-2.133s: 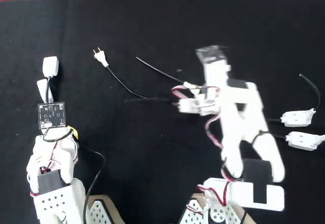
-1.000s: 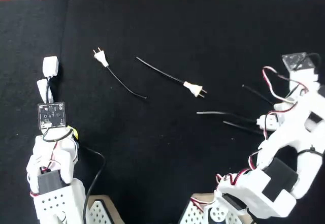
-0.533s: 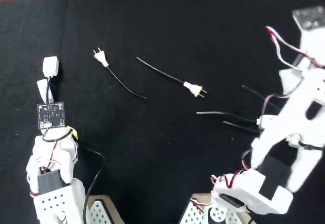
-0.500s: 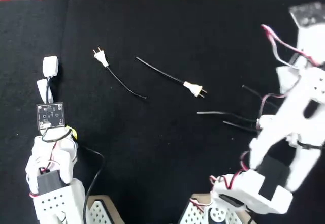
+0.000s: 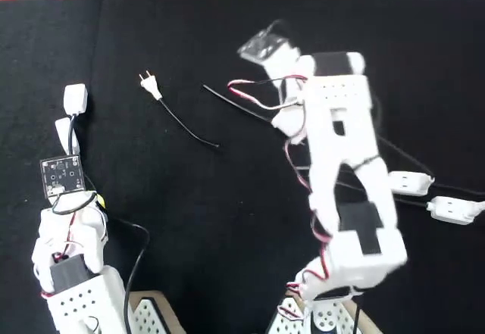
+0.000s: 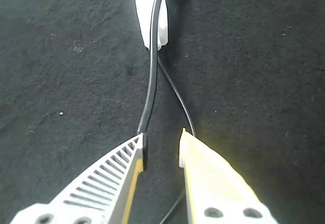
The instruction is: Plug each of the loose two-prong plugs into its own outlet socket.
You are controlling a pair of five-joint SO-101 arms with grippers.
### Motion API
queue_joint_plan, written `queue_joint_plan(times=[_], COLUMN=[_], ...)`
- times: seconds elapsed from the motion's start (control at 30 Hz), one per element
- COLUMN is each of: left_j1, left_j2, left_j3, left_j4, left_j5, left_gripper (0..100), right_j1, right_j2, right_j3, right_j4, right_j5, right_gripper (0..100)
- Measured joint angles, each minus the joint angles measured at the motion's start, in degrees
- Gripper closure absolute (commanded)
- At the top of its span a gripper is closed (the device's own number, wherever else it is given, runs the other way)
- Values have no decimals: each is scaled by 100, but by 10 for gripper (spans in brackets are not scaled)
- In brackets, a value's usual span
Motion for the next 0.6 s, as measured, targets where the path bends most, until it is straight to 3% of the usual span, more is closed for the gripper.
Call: queue_joint_plan(times=[0.17,0.6], left_j1=[0,0], left_j2=[0,0], left_j3=[0,0], left_j4=[0,0], left_j5=[0,0], left_gripper=[873,873], right_j1=[9,9], right_j2=[1204,1943], right_j3=[0,-149], right_j4=[-404,-914], right_j5=[273,686], right_gripper=[922,890])
